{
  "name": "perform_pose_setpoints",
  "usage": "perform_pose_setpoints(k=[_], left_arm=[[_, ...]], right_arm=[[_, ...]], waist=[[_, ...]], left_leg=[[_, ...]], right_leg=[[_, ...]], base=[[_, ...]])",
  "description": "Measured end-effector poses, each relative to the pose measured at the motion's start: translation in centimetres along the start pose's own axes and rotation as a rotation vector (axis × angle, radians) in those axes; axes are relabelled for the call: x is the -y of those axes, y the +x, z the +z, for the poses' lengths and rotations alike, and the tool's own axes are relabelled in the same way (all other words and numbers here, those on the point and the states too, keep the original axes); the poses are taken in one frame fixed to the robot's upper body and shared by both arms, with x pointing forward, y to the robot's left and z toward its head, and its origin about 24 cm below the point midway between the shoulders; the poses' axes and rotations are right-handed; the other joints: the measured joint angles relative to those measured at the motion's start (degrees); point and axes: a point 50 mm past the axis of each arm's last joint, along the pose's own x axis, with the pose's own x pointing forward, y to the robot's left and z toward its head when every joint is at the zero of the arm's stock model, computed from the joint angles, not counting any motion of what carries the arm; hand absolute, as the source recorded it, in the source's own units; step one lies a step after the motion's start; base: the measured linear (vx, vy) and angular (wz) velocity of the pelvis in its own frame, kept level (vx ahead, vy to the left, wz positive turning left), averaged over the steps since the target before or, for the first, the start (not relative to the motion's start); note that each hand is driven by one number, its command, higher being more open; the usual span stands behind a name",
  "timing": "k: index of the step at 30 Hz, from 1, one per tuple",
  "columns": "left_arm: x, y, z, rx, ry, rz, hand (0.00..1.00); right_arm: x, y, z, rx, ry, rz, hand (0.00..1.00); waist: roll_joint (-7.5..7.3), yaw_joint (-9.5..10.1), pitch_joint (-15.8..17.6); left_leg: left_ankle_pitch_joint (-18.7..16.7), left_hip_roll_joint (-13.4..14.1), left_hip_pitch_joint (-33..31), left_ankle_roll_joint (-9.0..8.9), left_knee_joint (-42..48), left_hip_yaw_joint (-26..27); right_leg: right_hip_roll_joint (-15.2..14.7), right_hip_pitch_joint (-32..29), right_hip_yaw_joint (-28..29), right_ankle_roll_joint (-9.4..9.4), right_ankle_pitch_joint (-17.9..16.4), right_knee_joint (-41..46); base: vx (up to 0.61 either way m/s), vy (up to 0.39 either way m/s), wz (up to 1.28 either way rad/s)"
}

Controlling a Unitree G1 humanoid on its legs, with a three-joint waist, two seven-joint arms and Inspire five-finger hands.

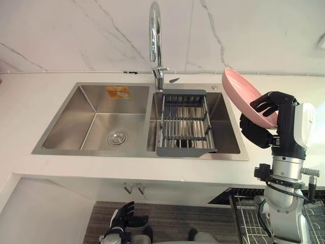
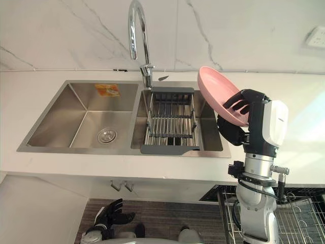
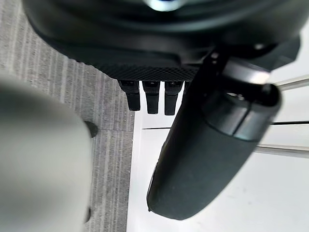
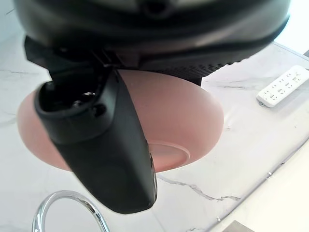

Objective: Walk over to the sink, pick up the cup, carry it to the dishwasher, place the cup inside the dishwasher, then close the dishwasher door

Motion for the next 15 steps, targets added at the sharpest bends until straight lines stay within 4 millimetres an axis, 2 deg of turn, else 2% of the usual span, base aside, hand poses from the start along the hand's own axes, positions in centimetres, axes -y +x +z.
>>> perform_pose_setpoints(k=[3,5,7,9,11,12,13,14,15], left_arm=[[0.3,0.1,0.3,0.011,0.01,-0.01,0.9],[0.4,0.1,0.3,0.014,0.023,-0.017,0.9],[0.4,0.1,0.3,0.016,0.041,-0.023,0.9],[0.5,0.2,0.7,0.03,0.04,-0.02,0.9],[0.1,0.2,1.0,0.046,0.045,-0.011,0.9],[0.0,0.2,1.1,0.05,0.047,-0.01,0.9],[0.0,0.3,1.4,0.055,0.051,-0.008,0.9],[0.2,0.5,1.8,0.066,0.048,-0.009,0.9],[0.0,0.6,2.0,0.07,0.054,-0.004,0.9]], right_arm=[[-0.4,0.8,-0.3,0.019,-0.012,0.021,0.3],[-0.5,0.8,-0.6,0.006,-0.016,0.021,0.3],[-0.6,0.5,-1.0,-0.022,-0.027,0.031,0.3],[-1.3,0.5,-1.6,-0.07,-0.035,0.044,0.3],[-2.5,0.7,-1.7,-0.087,-0.056,0.08,0.3],[-2.6,0.7,-1.7,-0.09,-0.06,0.084,0.3],[-2.7,0.7,-1.8,-0.09,-0.084,0.089,0.3],[-2.7,1.0,-1.7,-0.08,-0.1,0.087,0.3],[-2.9,0.9,-1.6,-0.073,-0.116,0.095,0.3]], waist=[[0.45,0.66,-0.03],[0.45,-0.02,-0.01],[0.33,-0.83,0.16],[0.15,0.07,0.75],[-0.28,0.2,1.29],[-0.59,0.24,1.56],[-0.36,0.09,2.05],[0.01,0.26,3.58],[-0.78,0.14,4.18]], left_leg=[[-5.14,-0.03,-2.58,-0.84,7.26,-3.08],[-7.28,-0.44,-4.1,-0.81,9.77,-3.55],[-8.25,-0.78,-5.28,-0.34,11.76,-2.4],[-9.75,-0.54,-6.19,0.43,14.06,1.28],[-11.93,-0.35,-7.45,1.87,17.49,6.13],[-12.17,-0.37,-7.53,2.34,17.89,7.29],[-11.83,0.5,-7.45,3.46,17.12,9.78],[-11.25,1.87,-6.53,4.41,15.66,13.67],[-10.64,1.98,-5.5,4.89,14.09,16.29]], right_leg=[[1.19,-3.39,5.17,-0.1,-1.39,3.62],[1.75,-5.0,7.56,0.05,-1.69,4.28],[1.9,-7.12,10.27,0.67,-1.2,4.5],[3.04,-9.37,15.96,1.63,0.82,4.45],[3.73,-11.74,20.46,2.33,4.47,2.53],[3.6,-12.16,21.02,1.53,5.01,1.32],[3.34,-11.55,20.37,-0.9,5.2,-0.89],[1.67,-13.86,14.78,-2.75,2.72,4.56],[-0.19,-15.89,9.93,-2.8,-0.06,14.48]], base=[[-0.04,0.023,-0.62],[-0.06,0.059,-0.76],[-0.09,0.103,-0.77],[-0.11,0.149,-1.37],[-0.14,0.172,-1.57],[-0.19,0.201,-1.36],[-0.23,0.171,-1.29],[-0.28,0.198,-1.45],[-0.21,0.147,-1.24]])
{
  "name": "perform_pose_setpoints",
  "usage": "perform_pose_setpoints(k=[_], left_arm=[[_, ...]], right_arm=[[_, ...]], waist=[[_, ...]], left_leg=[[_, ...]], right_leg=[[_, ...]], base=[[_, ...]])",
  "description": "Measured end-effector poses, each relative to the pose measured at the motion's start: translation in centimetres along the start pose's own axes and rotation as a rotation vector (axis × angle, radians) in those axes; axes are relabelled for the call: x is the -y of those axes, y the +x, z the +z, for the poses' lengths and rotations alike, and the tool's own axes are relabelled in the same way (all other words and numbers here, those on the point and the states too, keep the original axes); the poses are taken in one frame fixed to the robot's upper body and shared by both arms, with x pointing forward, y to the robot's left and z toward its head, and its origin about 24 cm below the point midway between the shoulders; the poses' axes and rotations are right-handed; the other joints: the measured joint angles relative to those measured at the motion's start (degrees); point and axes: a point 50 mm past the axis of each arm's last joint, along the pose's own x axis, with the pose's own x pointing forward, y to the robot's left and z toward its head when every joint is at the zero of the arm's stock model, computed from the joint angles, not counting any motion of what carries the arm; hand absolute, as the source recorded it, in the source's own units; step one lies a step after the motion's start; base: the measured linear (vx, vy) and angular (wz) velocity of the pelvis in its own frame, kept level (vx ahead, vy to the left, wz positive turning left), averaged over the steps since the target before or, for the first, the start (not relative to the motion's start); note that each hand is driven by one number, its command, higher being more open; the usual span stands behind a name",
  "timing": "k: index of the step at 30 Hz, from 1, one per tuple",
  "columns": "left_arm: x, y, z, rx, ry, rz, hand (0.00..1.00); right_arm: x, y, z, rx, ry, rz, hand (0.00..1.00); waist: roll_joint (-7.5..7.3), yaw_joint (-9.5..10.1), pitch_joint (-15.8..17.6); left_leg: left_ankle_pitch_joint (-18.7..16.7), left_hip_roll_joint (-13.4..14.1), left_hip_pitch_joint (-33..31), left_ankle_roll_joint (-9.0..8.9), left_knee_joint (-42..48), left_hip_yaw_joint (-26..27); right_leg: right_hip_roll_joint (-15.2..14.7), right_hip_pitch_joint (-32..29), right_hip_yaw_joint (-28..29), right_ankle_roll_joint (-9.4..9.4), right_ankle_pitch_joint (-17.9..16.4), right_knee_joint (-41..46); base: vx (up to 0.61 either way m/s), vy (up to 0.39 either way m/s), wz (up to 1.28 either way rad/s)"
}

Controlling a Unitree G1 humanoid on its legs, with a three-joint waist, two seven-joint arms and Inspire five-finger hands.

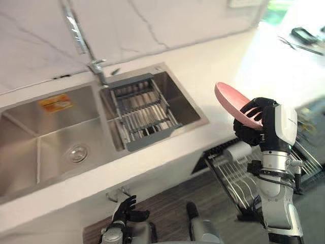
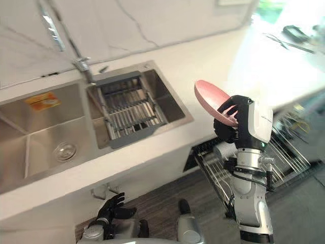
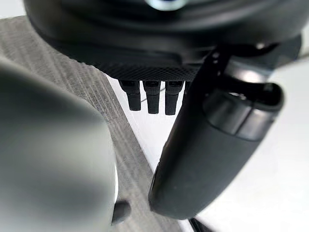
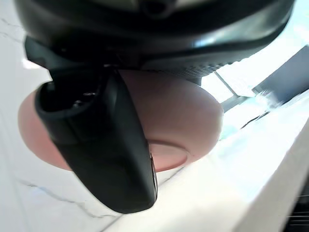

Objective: Walk over to the sink, pick up the cup, carry it to the dishwasher, place the cup inside the dishwasher, then close the dishwasher door

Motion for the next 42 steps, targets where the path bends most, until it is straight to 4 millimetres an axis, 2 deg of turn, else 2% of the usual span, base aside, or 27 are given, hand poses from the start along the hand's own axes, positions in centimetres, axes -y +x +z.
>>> perform_pose_setpoints(k=[3,5,6,7,9,12,17,21,26,30,34,37,38,42], left_arm=[[-0.3,0.0,-0.1,-0.007,0.011,0.003,0.9],[-0.5,0.0,-0.1,-0.009,0.015,0.01,0.9],[-0.8,0.0,-0.1,-0.008,0.018,0.015,0.9],[-0.9,0.0,0.1,-0.005,0.021,0.018,0.9],[-0.7,0.0,-0.1,-0.006,0.03,0.017,0.9],[-0.4,-0.1,-0.2,-0.009,0.05,0.008,0.9],[0.4,-0.3,-0.7,-0.015,0.062,-0.019,0.9],[0.6,-0.6,-1.4,-0.036,0.059,-0.022,0.9],[0.6,-0.6,-1.5,-0.039,0.059,-0.022,0.9],[0.4,-0.8,-1.9,-0.052,0.058,-0.02,0.9],[0.3,-1.1,-2.4,-0.067,0.048,-0.012,0.9],[0.2,-1.1,-2.3,-0.06,0.021,0.0,0.9],[0.2,-1.0,-1.9,-0.043,0.008,0.003,0.9],[0.8,-0.8,-1.1,-0.006,-0.015,-0.005,0.9]], right_arm=[[-0.3,-0.1,0.4,0.03,-0.02,0.013,0.3],[-0.5,-0.1,0.6,0.042,-0.021,0.021,0.3],[-0.6,-0.1,0.7,0.048,-0.023,0.026,0.3],[-0.7,-0.1,0.7,0.047,-0.024,0.03,0.3],[-1.2,-0.6,-0.1,0.01,-0.034,0.058,0.3],[-1.1,-1.6,-1.1,-0.035,-0.056,0.084,0.3],[-0.5,-2.9,-2.6,-0.102,-0.096,0.095,0.3],[-0.5,-3.6,-3.6,-0.147,-0.108,0.107,0.3],[0.0,-4.0,-5.6,-0.231,-0.135,0.093,0.3],[0.5,-4.6,-8.4,-0.358,-0.127,0.085,0.3],[1.4,-4.2,-10.5,-0.428,-0.157,0.065,0.3],[2.1,-3.5,-12.0,-0.476,-0.176,0.021,0.3],[2.2,-2.6,-12.2,-0.479,-0.159,-0.003,0.3],[2.6,-0.9,-12.1,-0.464,-0.124,-0.053,0.3]], waist=[[-1.12,-0.07,-0.58],[-2.23,-0.03,-1.42],[-3.16,0.54,-2.16],[-3.34,0.83,-2.41],[-2.96,0.67,-2.83],[-2.8,-0.4,-3.29],[-2.71,-0.43,-5.32],[-1.91,-0.61,-6.66],[-1.83,-0.6,-6.71],[-0.98,-0.9,-7.1],[-0.05,-1.88,-6.89],[0.79,-1.85,-5.72],[1.29,-1.84,-3.99],[3.03,-1.84,-0.21]], left_leg=[[0.66,-0.07,1.19,1.03,-2.7,4.67],[1.17,-0.51,1.01,0.29,-4.9,7.42],[1.78,-1.06,0.48,-0.23,-6.02,8.92],[2.61,-1.09,-0.23,-0.69,-5.99,9.33],[3.61,-0.76,-0.31,-1.25,-5.77,7.22],[3.77,-0.78,1.54,-1.21,-6.43,5.93],[4.32,-1.24,6.51,-1.82,-10.42,5.69],[5.68,-1.4,9.3,-1.91,-13.97,4.95],[6.93,-2.31,9.59,-1.89,-15.72,3.79],[8.49,-3.06,8.3,-1.99,-17.17,2.53],[10.46,-4.01,6.05,-1.7,-18.15,0.98],[11.88,-4.6,3.29,-1.8,-18.08,-1.03],[12.37,-4.83,2.0,-1.63,-17.67,-1.65],[13.25,-5.09,-1.54,-1.37,-16.57,-2.96]], right_leg=[[-2.24,3.16,-4.66,1.03,-5.82,8.06],[-2.56,7.67,-6.74,1.75,-7.07,4.06],[-2.6,10.74,-7.27,2.05,-7.39,-4.91],[-2.15,12.69,-7.18,4.23,-6.22,-11.81],[-0.76,13.92,-6.21,3.57,-4.43,-14.81],[-0.33,16.3,-6.26,3.67,-4.2,-15.95],[-0.11,20.05,-6.51,4.33,-3.72,-17.14],[0.4,21.96,-6.54,4.0,-1.83,-18.27],[-0.04,22.43,-6.74,3.97,-1.62,-19.1],[-0.5,21.06,-7.66,3.97,-1.62,-19.19],[-1.15,19.31,-9.35,3.97,-1.62,-19.18],[-1.52,17.42,-10.75,3.97,-1.63,-19.06],[-1.78,16.47,-11.09,3.92,-1.72,-18.77],[-2.38,12.13,-11.93,3.69,-2.48,-14.76]], base=[[-0.09,0.076,-0.97],[-0.07,-0.029,-0.9],[-0.02,-0.102,-0.85],[0.02,-0.099,-0.78],[0.09,-0.073,-0.46],[0.1,-0.049,-0.07],[0.09,0.004,0.04],[0.06,0.047,0.08],[-0.02,0.018,0.14],[-0.08,-0.017,0.1],[-0.1,-0.012,0.22],[-0.2,-0.027,0.28],[-0.25,-0.024,0.2],[-0.2,-0.002,0.18]])
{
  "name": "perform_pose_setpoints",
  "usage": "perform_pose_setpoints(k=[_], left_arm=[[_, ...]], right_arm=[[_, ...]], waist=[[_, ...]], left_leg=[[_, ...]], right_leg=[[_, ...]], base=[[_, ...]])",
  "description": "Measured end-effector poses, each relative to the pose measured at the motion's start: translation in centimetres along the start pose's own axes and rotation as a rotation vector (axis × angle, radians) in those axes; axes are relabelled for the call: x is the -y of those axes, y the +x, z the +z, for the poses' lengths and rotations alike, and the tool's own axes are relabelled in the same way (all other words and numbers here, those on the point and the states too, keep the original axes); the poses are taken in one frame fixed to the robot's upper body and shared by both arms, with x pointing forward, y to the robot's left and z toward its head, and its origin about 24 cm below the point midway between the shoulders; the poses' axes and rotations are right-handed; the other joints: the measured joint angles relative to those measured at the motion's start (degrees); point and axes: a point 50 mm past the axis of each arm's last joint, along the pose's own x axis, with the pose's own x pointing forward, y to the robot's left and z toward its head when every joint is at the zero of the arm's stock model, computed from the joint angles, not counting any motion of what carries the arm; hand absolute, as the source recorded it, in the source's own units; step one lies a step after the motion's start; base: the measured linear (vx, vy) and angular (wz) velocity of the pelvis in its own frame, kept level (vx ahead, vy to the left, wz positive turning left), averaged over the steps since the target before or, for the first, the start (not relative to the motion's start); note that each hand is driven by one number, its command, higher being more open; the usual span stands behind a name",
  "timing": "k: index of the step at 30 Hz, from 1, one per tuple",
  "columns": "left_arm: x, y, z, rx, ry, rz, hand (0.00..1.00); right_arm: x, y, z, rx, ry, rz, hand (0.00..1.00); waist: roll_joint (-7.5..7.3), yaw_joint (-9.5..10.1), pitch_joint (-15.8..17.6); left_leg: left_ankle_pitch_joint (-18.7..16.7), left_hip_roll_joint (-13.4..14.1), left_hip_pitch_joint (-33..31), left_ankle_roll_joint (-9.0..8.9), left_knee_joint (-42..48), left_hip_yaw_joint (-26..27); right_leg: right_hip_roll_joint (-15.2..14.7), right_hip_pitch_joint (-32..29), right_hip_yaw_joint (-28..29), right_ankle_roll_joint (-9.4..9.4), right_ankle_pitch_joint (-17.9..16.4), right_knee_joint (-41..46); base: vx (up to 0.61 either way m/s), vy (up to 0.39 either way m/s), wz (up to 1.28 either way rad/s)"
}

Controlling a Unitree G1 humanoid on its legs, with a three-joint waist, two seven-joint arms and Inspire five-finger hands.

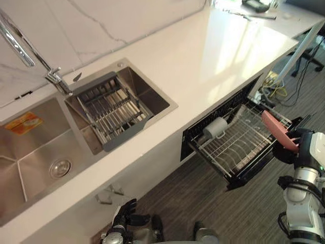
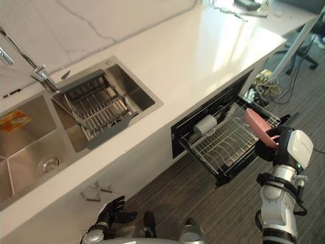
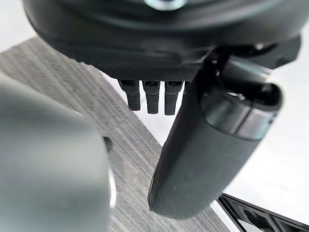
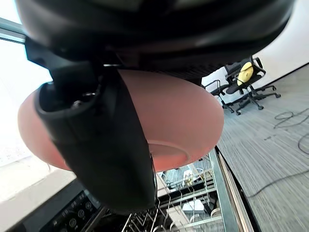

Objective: Walk over to the sink, pick up the cup, carry it to the dishwasher, place the cup inside the dishwasher, then close the dishwasher door

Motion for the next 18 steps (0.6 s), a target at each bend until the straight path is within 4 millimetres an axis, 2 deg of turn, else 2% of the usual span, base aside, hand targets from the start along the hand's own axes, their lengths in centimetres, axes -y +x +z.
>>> perform_pose_setpoints(k=[1,5,10,12,18], left_arm=[[0.1,0.1,0.3,0.011,-0.013,0.0,0.9],[0.1,0.5,1.7,0.061,-0.038,0.003,0.9],[0.0,1.2,4.1,0.142,-0.075,0.008,0.9],[-0.1,1.3,4.7,0.166,-0.099,0.022,0.9],[-0.1,1.5,5.9,0.208,-0.134,0.029,0.9]], right_arm=[[-0.2,0.4,0.2,-0.004,0.015,-0.003,0.3],[-0.9,1.7,1.4,0.01,0.059,0.003,0.3],[-0.5,4.6,5.1,0.11,0.121,-0.034,0.3],[-0.5,5.6,5.9,0.12,0.137,-0.035,0.3],[-0.5,7.4,7.1,0.124,0.166,-0.038,0.3]], waist=[[0.44,0.06,1.03],[0.69,1.08,3.84],[1.09,1.29,9.02],[1.01,1.6,10.32],[0.86,3.08,11.68]], left_leg=[[0.56,-0.09,-0.9,0.23,0.36,-0.4],[0.98,0.3,-4.5,0.33,2.74,-0.65],[1.95,0.39,-8.63,0.62,4.3,-1.05],[2.32,0.38,-9.56,1.02,4.66,-1.29],[2.24,-0.15,-12.9,0.84,6.54,-2.04]], right_leg=[[-0.15,-1.27,-0.26,-0.13,-0.38,1.43],[-0.53,-5.55,-0.23,-0.63,-1.04,5.44],[-0.97,-10.55,-0.19,-1.08,-1.66,9.71],[-1.06,-11.42,-0.34,-1.22,-1.88,10.52],[-2.23,-15.13,-0.9,-1.38,-4.13,14.7]], base=[[-0.2,0.007,0.21],[-0.16,-0.002,0.06],[-0.06,-0.012,0.05],[0.01,-0.02,0.07],[0.03,-0.014,0.11]])
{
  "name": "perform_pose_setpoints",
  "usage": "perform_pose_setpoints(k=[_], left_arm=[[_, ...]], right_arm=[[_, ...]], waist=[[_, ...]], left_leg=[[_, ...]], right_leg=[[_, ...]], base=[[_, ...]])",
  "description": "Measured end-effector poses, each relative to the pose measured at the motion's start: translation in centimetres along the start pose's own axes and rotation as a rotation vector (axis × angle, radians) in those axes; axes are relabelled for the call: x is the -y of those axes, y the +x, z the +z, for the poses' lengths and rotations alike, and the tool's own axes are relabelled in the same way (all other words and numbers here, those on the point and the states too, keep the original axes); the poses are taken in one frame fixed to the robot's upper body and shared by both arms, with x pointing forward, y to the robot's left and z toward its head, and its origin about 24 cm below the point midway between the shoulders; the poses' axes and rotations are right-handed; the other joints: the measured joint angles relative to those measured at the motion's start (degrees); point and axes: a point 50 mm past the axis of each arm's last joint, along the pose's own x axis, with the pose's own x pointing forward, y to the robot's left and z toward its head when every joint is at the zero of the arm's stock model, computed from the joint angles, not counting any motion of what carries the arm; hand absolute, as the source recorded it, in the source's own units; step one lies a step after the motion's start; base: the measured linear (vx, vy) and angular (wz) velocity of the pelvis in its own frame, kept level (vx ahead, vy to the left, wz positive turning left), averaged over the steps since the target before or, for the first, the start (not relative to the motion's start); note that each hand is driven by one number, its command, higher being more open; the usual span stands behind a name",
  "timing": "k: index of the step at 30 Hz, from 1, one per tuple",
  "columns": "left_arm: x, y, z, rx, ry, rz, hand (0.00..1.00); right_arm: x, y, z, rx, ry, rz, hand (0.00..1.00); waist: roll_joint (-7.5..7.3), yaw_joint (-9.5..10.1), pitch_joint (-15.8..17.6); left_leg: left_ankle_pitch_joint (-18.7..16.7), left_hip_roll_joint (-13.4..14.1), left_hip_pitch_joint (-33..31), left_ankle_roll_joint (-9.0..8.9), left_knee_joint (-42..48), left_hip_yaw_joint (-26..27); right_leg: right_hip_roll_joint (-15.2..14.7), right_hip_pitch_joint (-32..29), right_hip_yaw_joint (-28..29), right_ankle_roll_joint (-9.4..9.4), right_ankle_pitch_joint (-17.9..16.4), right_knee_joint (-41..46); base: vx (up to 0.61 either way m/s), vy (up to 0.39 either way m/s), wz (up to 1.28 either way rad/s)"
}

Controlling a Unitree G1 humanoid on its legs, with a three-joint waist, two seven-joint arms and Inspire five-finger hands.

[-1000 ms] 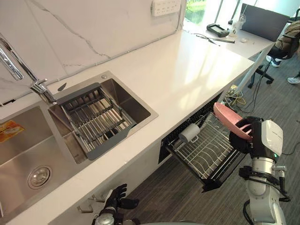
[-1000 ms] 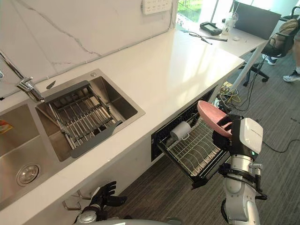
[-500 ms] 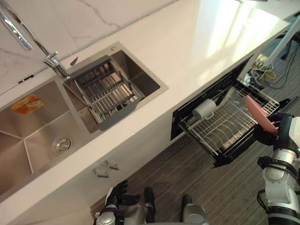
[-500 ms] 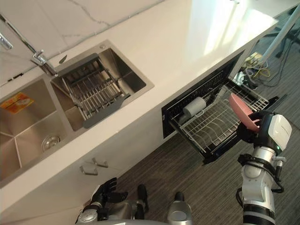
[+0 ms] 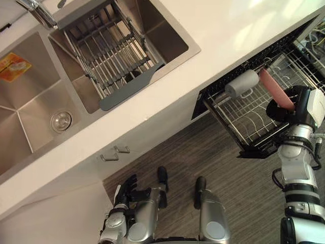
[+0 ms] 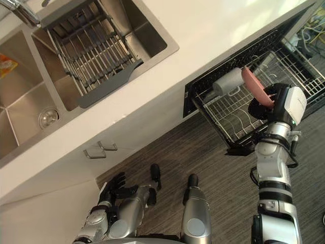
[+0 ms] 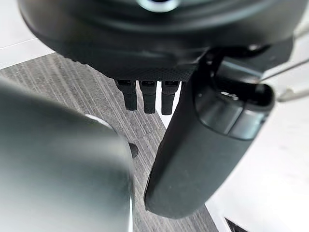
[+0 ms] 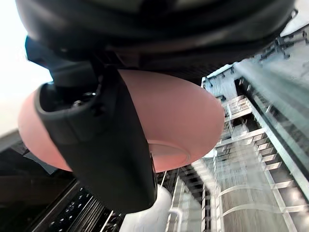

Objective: Walk over to the sink, pick up the cup, carry it to the dishwasher, place the cup inside the dishwasher, then close the dishwasher door

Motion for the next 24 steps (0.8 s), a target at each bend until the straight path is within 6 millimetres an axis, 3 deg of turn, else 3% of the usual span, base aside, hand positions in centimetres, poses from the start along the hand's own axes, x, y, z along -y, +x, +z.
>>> perform_pose_setpoints(k=[13,24], left_arm=[[0.4,0.6,1.3,0.042,-0.031,-0.004,0.9],[0.7,0.9,2.0,0.056,-0.055,0.013,0.9]], right_arm=[[1.1,3.2,2.7,-0.019,0.193,-0.115,0.3],[2.2,3.8,2.0,-0.103,0.296,-0.197,0.3]], waist=[[-0.24,1.57,0.22],[-0.74,2.82,0.53]], left_leg=[[-1.33,0.15,-6.24,-0.39,4.45,-0.5],[-1.53,0.16,-7.25,-0.49,4.88,0.03]], right_leg=[[-1.03,-6.53,-0.34,-0.89,-2.96,6.36],[-1.4,-7.53,-0.35,-0.88,-3.42,7.08]], base=[[0.0,-0.008,0.04],[0.0,0.0,0.0]])
